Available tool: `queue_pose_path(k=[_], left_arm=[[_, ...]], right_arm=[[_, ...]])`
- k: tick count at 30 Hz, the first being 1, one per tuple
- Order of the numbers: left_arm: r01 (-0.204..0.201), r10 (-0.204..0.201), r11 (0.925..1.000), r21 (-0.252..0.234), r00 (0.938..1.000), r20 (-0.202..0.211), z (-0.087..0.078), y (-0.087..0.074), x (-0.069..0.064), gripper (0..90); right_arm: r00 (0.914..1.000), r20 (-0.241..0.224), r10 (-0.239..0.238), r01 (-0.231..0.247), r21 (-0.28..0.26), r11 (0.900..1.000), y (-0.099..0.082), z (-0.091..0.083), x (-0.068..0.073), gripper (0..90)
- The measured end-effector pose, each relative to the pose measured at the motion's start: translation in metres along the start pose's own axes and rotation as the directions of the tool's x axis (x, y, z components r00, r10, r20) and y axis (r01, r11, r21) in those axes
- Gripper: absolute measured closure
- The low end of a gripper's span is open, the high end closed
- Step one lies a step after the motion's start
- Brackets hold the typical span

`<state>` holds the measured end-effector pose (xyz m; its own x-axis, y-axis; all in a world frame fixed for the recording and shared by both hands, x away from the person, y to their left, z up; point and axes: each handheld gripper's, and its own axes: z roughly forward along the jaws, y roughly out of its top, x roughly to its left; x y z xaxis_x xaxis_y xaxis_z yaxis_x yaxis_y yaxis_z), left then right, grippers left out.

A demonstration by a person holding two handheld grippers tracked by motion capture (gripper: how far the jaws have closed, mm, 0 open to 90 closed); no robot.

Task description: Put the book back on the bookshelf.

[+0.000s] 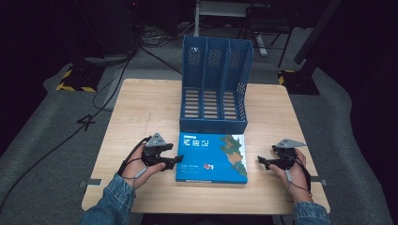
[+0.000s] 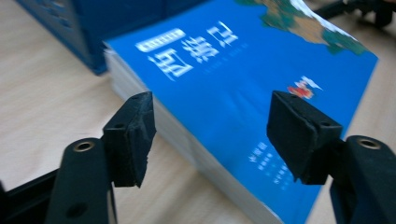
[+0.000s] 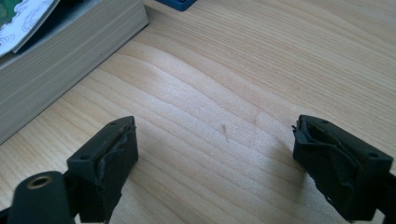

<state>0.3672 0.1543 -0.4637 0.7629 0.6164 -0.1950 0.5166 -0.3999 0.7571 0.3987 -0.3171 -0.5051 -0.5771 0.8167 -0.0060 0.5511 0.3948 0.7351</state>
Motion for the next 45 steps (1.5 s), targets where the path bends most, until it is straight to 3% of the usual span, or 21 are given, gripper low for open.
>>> queue_pose_path(k=[4, 7, 8, 12, 16, 19, 20, 22, 26, 28, 32, 35, 37, 39, 42, 43, 44, 45], left_arm=[[-0.006, 0.005, 0.9979, 0.064, 0.9999, 0.01, 0.011, -0.005, -0.001, 32.2], [0.017, -0.019, 0.9961, 0.086, 0.9996, 0.022, 0.016, -0.007, -0.003, 31.5], [0.009, -0.011, 0.9956, 0.093, 0.9998, 0.015, 0.018, -0.007, -0.003, 30.0], [0.048, -0.05, 0.9949, 0.089, 0.9985, 0.02, 0.021, -0.008, -0.003, 27.2], [0.108, -0.111, 0.9918, 0.069, 0.9931, 0.038, 0.027, -0.012, 0.001, 21.0], [0.13, -0.133, 0.9901, 0.053, 0.9896, 0.054, 0.029, -0.014, 0.003, 19.7], [0.141, -0.144, 0.9888, 0.048, 0.9877, 0.061, 0.03, -0.015, 0.003, 19.4], [0.151, -0.153, 0.9877, 0.041, 0.9859, 0.067, 0.031, -0.016, 0.004, 18.5], [0.165, -0.167, 0.9857, 0.034, 0.9832, 0.073, 0.033, -0.018, 0.005, 17.5], [0.166, -0.167, 0.9857, 0.03, 0.983, 0.075, 0.033, -0.018, 0.006, 16.9], [0.169, -0.171, 0.9852, 0.028, 0.9822, 0.078, 0.034, -0.019, 0.006, 16.6], [0.171, -0.173, 0.9848, 0.028, 0.9817, 0.079, 0.034, -0.019, 0.006, 16.5], [0.176, -0.177, 0.9841, 0.025, 0.9806, 0.084, 0.034, -0.019, 0.006, 16.4], [0.178, -0.18, 0.9837, 0.025, 0.9801, 0.084, 0.034, -0.019, 0.006, 16.4], [0.179, -0.181, 0.9835, 0.024, 0.9799, 0.085, 0.034, -0.019, 0.006, 16.3], [0.18, -0.182, 0.9833, 0.025, 0.9798, 0.083, 0.034, -0.019, 0.006, 16.5], [0.184, -0.185, 0.9827, 0.027, 0.9798, 0.076, 0.034, -0.018, 0.006, 16.8], [0.184, -0.185, 0.9827, 0.027, 0.9798, 0.076, 0.034, -0.018, 0.006, 17.1]], right_arm=[[1.0, 0.0, -0.001, 0.001, 0.001, 1.0, 0.0, 0.0, 0.001, 14.2], [1.0, 0.002, 0.0, 0.0, 0.0, 1.0, 0.0, 0.0, 0.001, 14.2], [1.0, 0.002, 0.0, 0.0, 0.0, 1.0, 0.0, 0.0, 0.002, 14.2], [1.0, 0.005, 0.004, -0.004, 0.0, 1.0, 0.0, 0.0, 0.002, 14.2], [0.9997, 0.017, 0.018, -0.018, -0.001, 0.9998, 0.0, -0.001, 0.007, 15.9], [0.9996, 0.011, 0.027, -0.027, 0.031, 0.9992, 0.002, -0.004, 0.012, 23.5], [0.9993, 0.002, 0.036, -0.036, 0.046, 0.9983, 0.004, -0.007, 0.014, 27.3], [0.9981, -0.043, 0.043, -0.043, 0.018, 0.9989, 0.009, -0.011, 0.019, 28.1], [0.9955, -0.094, 0.001, -0.002, -0.006, 1.0, 0.021, -0.022, 0.033, 26.4], [0.99, -0.14, -0.016, 0.014, -0.012, 0.9998, 0.029, -0.026, 0.044, 25.6], [0.9804, -0.182, -0.075, 0.072, -0.02, 0.9972, 0.04, -0.028, 0.067, 25.3], [0.966, -0.229, -0.12, 0.117, -0.027, 0.9927, 0.047, -0.026, 0.086, 24.4], [0.9508, -0.275, -0.143, 0.141, -0.025, 0.9896, 0.05, -0.022, 0.099, 23.9], [0.9458, -0.285, -0.155, 0.155, -0.021, 0.9877, 0.05, -0.021, 0.104, 23.4], [0.9177, -0.329, -0.223, 0.237, 0.001, 0.9716, 0.051, -0.013, 0.122, 20.8], [0.9003, -0.356, -0.251, 0.273, 0.013, 0.9618, 0.05, -0.008, 0.131, 19.2], [0.8951, -0.361, -0.261, 0.287, 0.019, 0.9577, 0.049, -0.006, 0.133, 17.0], [0.8951, -0.361, -0.261, 0.287, 0.019, 0.9577, 0.049, -0.006, 0.133, 17.0]])
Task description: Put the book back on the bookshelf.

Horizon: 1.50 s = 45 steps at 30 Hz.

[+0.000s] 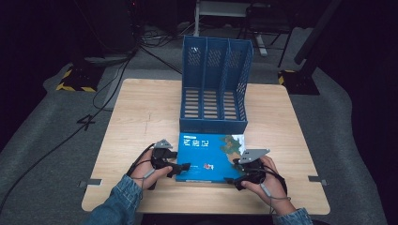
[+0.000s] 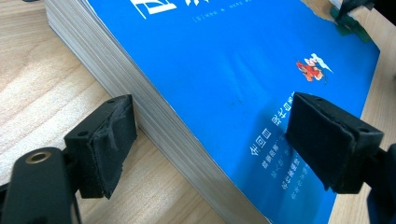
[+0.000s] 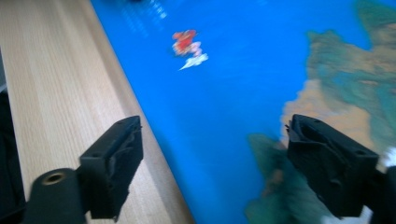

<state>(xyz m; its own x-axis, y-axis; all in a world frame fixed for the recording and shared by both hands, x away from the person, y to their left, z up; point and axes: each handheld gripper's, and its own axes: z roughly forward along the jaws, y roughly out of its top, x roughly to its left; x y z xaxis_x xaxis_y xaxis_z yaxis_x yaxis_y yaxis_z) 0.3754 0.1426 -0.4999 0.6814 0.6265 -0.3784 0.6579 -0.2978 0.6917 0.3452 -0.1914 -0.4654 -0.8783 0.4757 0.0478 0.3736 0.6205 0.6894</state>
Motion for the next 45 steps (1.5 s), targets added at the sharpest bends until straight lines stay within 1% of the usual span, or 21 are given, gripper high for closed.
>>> queue_pose_path(k=[1, 3, 6, 8, 10, 12, 15, 19, 23, 26, 28, 32, 35, 36, 37, 39, 40, 41, 42, 43, 45], left_arm=[[-0.004, 0.003, 1.0, -0.008, 1.0, -0.007, 0.0, 0.0, 0.0, 17.1], [-0.002, 0.002, 0.9999, -0.01, 0.9999, -0.01, 0.0, 0.001, 0.0, 18.7], [-0.013, 0.012, 0.9997, -0.021, 0.9996, -0.024, -0.001, 0.002, 0.001, 20.2], [-0.009, 0.008, 0.9997, -0.023, 0.9997, -0.025, 0.0, 0.002, 0.001, 20.2], [-0.017, 0.016, 0.9996, -0.025, 0.9995, -0.028, 0.0, 0.003, 0.001, 20.5], [-0.007, 0.007, 0.9998, -0.021, 0.9995, -0.032, 0.001, 0.004, 0.001, 20.5], [-0.004, 0.004, 0.9999, -0.015, 0.9993, -0.037, 0.001, 0.005, 0.0, 20.8], [-0.002, 0.002, 0.9999, -0.01, 0.9989, -0.046, 0.0, 0.006, -0.001, 22.2], [-0.023, 0.023, 0.9997, -0.005, 0.9983, -0.054, -0.004, 0.008, -0.001, 27.8], [-0.066, 0.065, 0.9978, -0.009, 0.9954, -0.071, -0.008, 0.01, -0.002, 35.3], [-0.101, 0.1, 0.9948, -0.011, 0.9916, -0.082, -0.011, 0.011, -0.003, 40.6], [-0.154, 0.152, 0.9877, -0.024, 0.9844, -0.089, -0.014, 0.013, -0.005, 45.2], [-0.153, 0.15, 0.9876, -0.037, 0.9863, -0.068, -0.018, 0.016, -0.008, 47.0], [-0.153, 0.15, 0.9876, -0.037, 0.9863, -0.068, -0.018, 0.016, -0.008, 47.0], [-0.162, 0.16, 0.9861, -0.035, 0.9851, -0.064, -0.019, 0.017, -0.009, 47.0], [-0.168, 0.166, 0.9855, -0.025, 0.9836, -0.071, -0.018, 0.018, -0.008, 47.3], [-0.181, 0.176, 0.9827, -0.042, 0.9802, -0.09, -0.017, 0.018, -0.007, 47.3], [-0.184, 0.178, 0.981, -0.06, 0.9795, -0.094, -0.017, 0.019, -0.005, 47.3], [-0.171, 0.164, 0.9823, -0.077, 0.9827, -0.086, -0.017, 0.02, -0.005, 47.9], [-0.167, 0.16, 0.9821, -0.087, 0.984, -0.078, -0.016, 0.021, -0.003, 48.0], [-0.161, 0.155, 0.9836, -0.082, 0.9854, -0.07, -0.014, 0.023, -0.002, 48.0]], right_arm=[[0.9998, 0.009, -0.019, 0.019, 0.002, 0.9998, 0.0, 0.003, 0.002, 15.2], [0.9984, 0.034, -0.045, 0.045, 0.008, 0.9989, 0.001, 0.006, 0.006, 15.2], [0.9968, 0.055, -0.058, 0.058, 0.004, 0.9983, 0.0, 0.008, 0.008, 14.4], [0.9939, 0.078, -0.079, 0.079, 0.0, 0.9969, -0.001, 0.01, 0.011, 14.3], [0.9911, 0.096, -0.092, 0.093, -0.005, 0.9956, -0.001, 0.012, 0.012, 14.3], [0.9868, 0.12, -0.109, 0.111, -0.012, 0.9938, -0.003, 0.014, 0.012, 13.2], [0.9886, 0.113, -0.1, 0.103, -0.021, 0.9945, -0.004, 0.014, 0.01, 13.3], [0.989, 0.105, -0.104, 0.107, -0.023, 0.994, -0.004, 0.014, 0.008, 13.3], [0.989, 0.106, -0.103, 0.106, -0.029, 0.9939, -0.005, 0.014, 0.008, 13.3], [0.9891, 0.106, -0.102, 0.106, -0.03, 0.9939, -0.005, 0.014, 0.008, 13.3], [0.9893, 0.105, -0.101, 0.105, -0.033, 0.9939, -0.005, 0.014, 0.008, 13.3], [0.9895, 0.104, -0.1, 0.105, -0.039, 0.9937, -0.006, 0.014, 0.008, 13.3], [0.9894, 0.105, -0.1, 0.105, -0.041, 0.9936, -0.006, 0.014, 0.008, 13.2], [0.9894, 0.105, -0.1, 0.105, -0.041, 0.9936, -0.006, 0.014, 0.008, 13.2], [0.9892, 0.106, -0.101, 0.106, -0.041, 0.9935, -0.006, 0.014, 0.008, 13.1], [0.9877, 0.113, -0.108, 0.113, -0.037, 0.9929, -0.006, 0.015, 0.009, 12.6], [0.9873, 0.114, -0.11, 0.115, -0.037, 0.9926, -0.006, 0.015, 0.01, 12.4], [0.987, 0.114, -0.113, 0.118, -0.037, 0.9924, -0.006, 0.015, 0.01, 12.4], [0.987, 0.114, -0.114, 0.119, -0.038, 0.9922, -0.006, 0.016, 0.01, 12.4], [0.9871, 0.113, -0.113, 0.119, -0.04, 0.9921, -0.007, 0.015, 0.009, 12.3], [0.9869, 0.112, -0.116, 0.122, -0.051, 0.9912, -0.008, 0.015, 0.009, 12.3]])
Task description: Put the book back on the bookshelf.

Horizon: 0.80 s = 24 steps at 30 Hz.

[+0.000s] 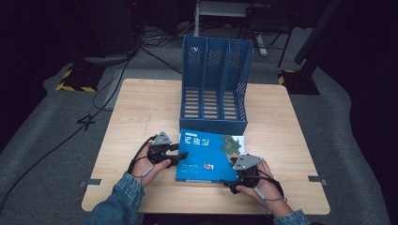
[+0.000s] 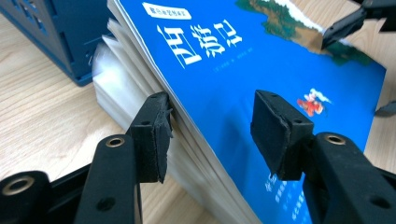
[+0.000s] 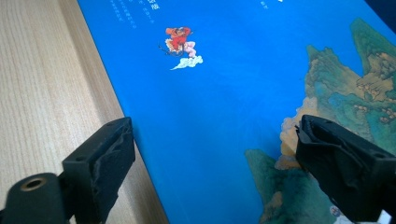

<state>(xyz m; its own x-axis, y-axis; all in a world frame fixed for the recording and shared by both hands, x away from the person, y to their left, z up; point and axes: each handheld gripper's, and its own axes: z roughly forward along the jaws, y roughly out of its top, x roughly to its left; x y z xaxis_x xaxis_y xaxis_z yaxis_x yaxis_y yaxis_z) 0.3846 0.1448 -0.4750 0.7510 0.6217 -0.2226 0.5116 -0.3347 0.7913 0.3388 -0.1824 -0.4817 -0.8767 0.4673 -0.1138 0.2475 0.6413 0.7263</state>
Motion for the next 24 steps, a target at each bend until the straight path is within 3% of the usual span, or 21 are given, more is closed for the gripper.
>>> queue_pose_path(k=[4, 7, 11, 13, 15, 16, 17, 20, 22, 24], left_arm=[[0.03, -0.029, 0.9992, -0.027, 0.9988, 0.04, 0.004, 0.0, 0.01, 47.7], [0.073, -0.065, 0.9948, -0.071, 0.9929, 0.1, 0.008, -0.003, 0.02, 46.6], [0.088, -0.079, 0.9939, -0.067, 0.9887, 0.128, 0.009, -0.004, 0.023, 46.9], [0.073, -0.063, 0.994, -0.081, 0.99, 0.127, 0.009, -0.006, 0.023, 47.4], [0.055, -0.041, 0.9943, -0.091, 0.9877, 0.151, 0.005, -0.007, 0.023, 48.4], [-0.01, 0.032, 0.992, -0.126, 0.9843, 0.174, 0.001, -0.006, 0.022, 52.8], [-0.01, 0.032, 0.992, -0.126, 0.9843, 0.174, 0.001, -0.006, 0.022, 52.7], [-0.037, 0.067, 0.9888, -0.144, 0.9759, 0.208, 0.002, -0.004, 0.02, 49.7], [-0.083, 0.106, 0.9881, -0.129, 0.9782, 0.179, 0.008, -0.004, 0.017, 44.7], [-0.121, 0.131, 0.9884, -0.092, 0.9847, 0.114, 0.015, -0.006, 0.017, 40.1]], right_arm=[[1.0, 0.003, 0.006, -0.006, -0.014, 0.9999, -0.002, 0.0, 0.0, 12.3], [1.0, 0.001, 0.008, -0.008, -0.023, 0.9997, -0.003, 0.0, 0.0, 12.3], [1.0, 0.003, 0.008, -0.008, -0.039, 0.9992, -0.005, 0.0, 0.0, 12.3], [1.0, 0.003, 0.008, -0.008, -0.041, 0.9991, -0.005, 0.0, 0.0, 12.3], [1.0, 0.004, 0.008, -0.008, -0.041, 0.9991, -0.005, 0.0, 0.0, 12.3], [0.9999, 0.005, 0.009, -0.009, -0.045, 0.9989, -0.006, 0.0, 0.001, 12.3], [0.9999, 0.005, 0.009, -0.009, -0.045, 0.9989, -0.006, 0.0, 0.001, 12.3], [1.0, 0.009, -0.001, 0.001, -0.044, 0.999, -0.006, 0.0, 0.001, 12.0], [0.9999, 0.014, -0.008, 0.008, -0.042, 0.9991, -0.006, 0.001, 0.002, 11.6], [0.9997, 0.017, -0.018, 0.019, -0.045, 0.9988, -0.006, 0.002, 0.002, 10.9]])
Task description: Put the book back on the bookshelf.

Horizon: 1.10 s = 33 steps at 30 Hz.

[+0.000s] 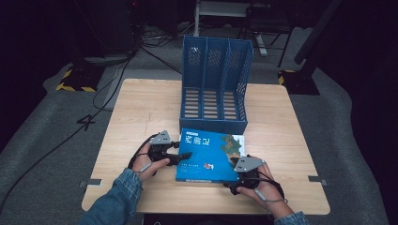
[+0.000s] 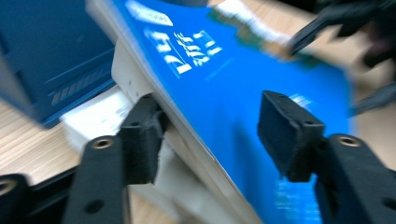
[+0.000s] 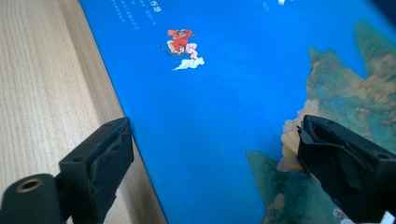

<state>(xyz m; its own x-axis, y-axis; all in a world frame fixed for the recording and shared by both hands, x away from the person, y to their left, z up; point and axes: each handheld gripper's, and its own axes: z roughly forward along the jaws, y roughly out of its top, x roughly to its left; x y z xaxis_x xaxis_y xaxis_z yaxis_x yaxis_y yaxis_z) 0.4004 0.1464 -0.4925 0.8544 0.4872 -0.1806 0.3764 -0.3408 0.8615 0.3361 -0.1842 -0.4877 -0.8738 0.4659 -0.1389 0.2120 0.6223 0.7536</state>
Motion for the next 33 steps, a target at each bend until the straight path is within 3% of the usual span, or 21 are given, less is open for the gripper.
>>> queue_pose_path(k=[2, 5, 9, 11, 13, 15, 17, 19, 21, 23, 26, 28, 30, 33], left_arm=[[-0.007, 0.008, 0.9998, 0.018, 0.9996, -0.026, 0.003, -0.002, 0.003, 39.8], [0.031, -0.031, 0.999, -0.031, 0.9995, 0.011, 0.0, -0.001, 0.003, 43.1], [0.042, -0.039, 0.9958, -0.082, 0.9983, 0.042, -0.002, 0.002, -0.006, 44.0], [0.046, -0.044, 0.9977, -0.05, 0.9981, 0.043, -0.004, 0.0, -0.007, 44.9], [0.066, -0.066, 0.9976, 0.021, 0.9976, 0.019, -0.006, -0.005, -0.004, 49.7], [0.111, -0.113, 0.9929, 0.043, 0.9932, 0.029, -0.008, -0.009, -0.002, 50.1], [0.144, -0.15, 0.9858, 0.085, 0.987, 0.058, -0.008, -0.009, -0.004, 52.3], [0.168, -0.174, 0.9814, 0.093, 0.9826, 0.064, -0.006, -0.01, -0.008, 52.0], [0.212, -0.218, 0.973, 0.091, 0.9745, 0.055, -0.006, -0.009, -0.008, 51.9], [0.218, -0.222, 0.9726, 0.081, 0.9734, 0.055, -0.007, -0.01, -0.007, 54.0], [0.216, -0.221, 0.9733, 0.078, 0.9736, 0.058, -0.007, -0.012, -0.007, 55.7], [0.196, -0.201, 0.9769, 0.084, 0.9782, 0.053, -0.007, -0.011, -0.008, 55.7], [0.199, -0.205, 0.9763, 0.085, 0.9769, 0.062, -0.007, -0.011, -0.007, 54.3], [0.158, -0.163, 0.9849, 0.07, 0.9841, 0.071, -0.006, -0.013, -0.01, 47.3]], right_arm=[[1.0, 0.004, -0.007, 0.007, 0.001, 1.0, 0.0, 0.001, 0.001, 10.4], [0.9995, 0.012, -0.029, 0.029, 0.003, 0.9996, -0.001, 0.002, 0.002, 10.0], [0.9987, 0.02, -0.047, 0.047, 0.006, 0.9989, -0.001, 0.003, 0.003, 9.5], [0.9985, 0.023, -0.049, 0.049, 0.011, 0.9987, 0.0, 0.003, 0.003, 9.5], [0.9979, 0.032, -0.055, 0.055, 0.024, 0.9982, 0.001, 0.003, 0.005, 9.6], [0.9973, 0.041, -0.061, 0.058, 0.059, 0.9965, 0.003, 0.001, 0.007, 11.5], [0.9982, 0.028, -0.053, 0.05, 0.079, 0.9956, 0.008, -0.004, 0.009, 22.6], [0.9995, -0.031, -0.011, 0.013, 0.053, 0.9985, 0.013, -0.009, 0.009, 26.2], [0.9991, -0.04, -0.01, 0.011, 0.035, 0.9993, 0.017, -0.01, 0.012, 23.4], [0.9989, -0.019, -0.044, 0.045, 0.064, 0.997, 0.018, -0.008, 0.015, 23.7], [0.9988, -0.021, -0.043, 0.045, 0.084, 0.9954, 0.015, -0.004, 0.017, 20.3], [0.9984, -0.015, -0.054, 0.055, 0.09, 0.9944, 0.016, -0.003, 0.019, 20.1], [0.9983, -0.025, -0.053, 0.055, 0.087, 0.9948, 0.018, -0.004, 0.02, 21.6], [0.9979, -0.03, -0.058, 0.06, 0.09, 0.9941, 0.019, -0.002, 0.022, 20.8]])
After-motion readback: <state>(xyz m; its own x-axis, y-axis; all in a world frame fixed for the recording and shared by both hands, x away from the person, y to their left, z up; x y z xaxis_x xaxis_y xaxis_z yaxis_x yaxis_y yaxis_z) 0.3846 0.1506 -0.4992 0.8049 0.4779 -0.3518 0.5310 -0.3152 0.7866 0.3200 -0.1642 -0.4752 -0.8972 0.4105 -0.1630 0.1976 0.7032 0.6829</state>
